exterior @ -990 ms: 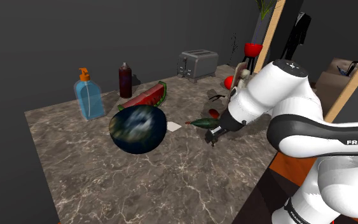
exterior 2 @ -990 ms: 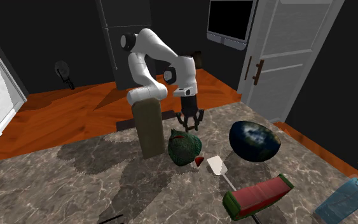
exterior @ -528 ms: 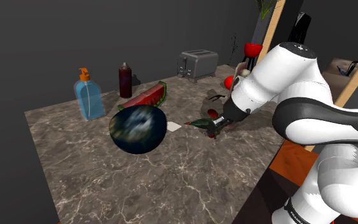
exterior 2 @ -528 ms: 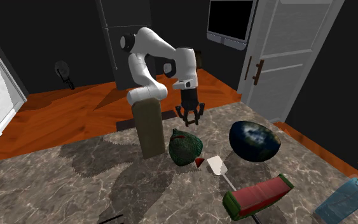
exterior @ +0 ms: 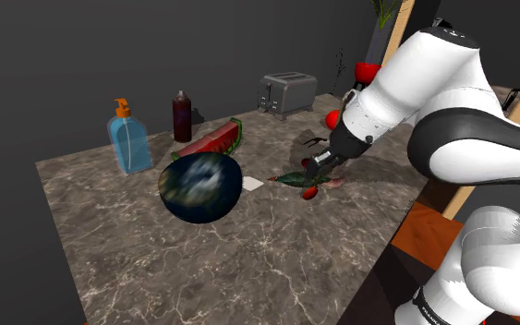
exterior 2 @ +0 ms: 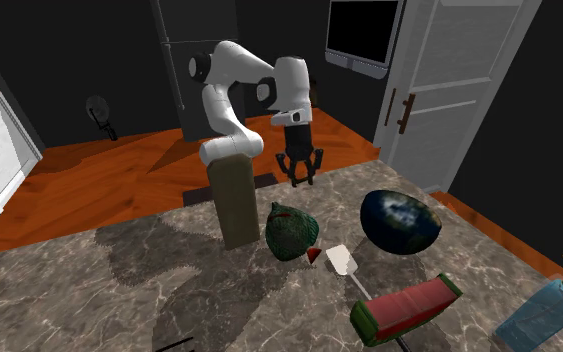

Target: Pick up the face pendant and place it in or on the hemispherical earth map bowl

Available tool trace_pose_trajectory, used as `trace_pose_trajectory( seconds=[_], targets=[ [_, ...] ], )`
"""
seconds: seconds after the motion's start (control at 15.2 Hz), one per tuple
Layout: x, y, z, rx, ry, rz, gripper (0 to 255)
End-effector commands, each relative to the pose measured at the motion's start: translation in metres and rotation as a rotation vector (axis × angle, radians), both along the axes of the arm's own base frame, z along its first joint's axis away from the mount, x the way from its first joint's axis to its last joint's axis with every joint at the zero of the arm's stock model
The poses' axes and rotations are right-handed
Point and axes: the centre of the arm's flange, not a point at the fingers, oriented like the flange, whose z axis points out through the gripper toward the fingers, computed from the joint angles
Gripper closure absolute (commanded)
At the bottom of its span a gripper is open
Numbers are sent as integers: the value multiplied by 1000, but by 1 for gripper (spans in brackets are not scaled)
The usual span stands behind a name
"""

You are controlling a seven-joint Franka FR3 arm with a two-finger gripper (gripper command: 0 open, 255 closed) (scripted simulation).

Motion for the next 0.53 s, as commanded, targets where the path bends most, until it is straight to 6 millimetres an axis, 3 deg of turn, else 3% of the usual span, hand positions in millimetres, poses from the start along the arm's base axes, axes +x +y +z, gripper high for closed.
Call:
trace_pose_trajectory(
  seconds=[0.0,0.46],
  targets=[
    [0,0,10,0,0,0,255],
    [0,0,47,0,0,0,255]
  ],
)
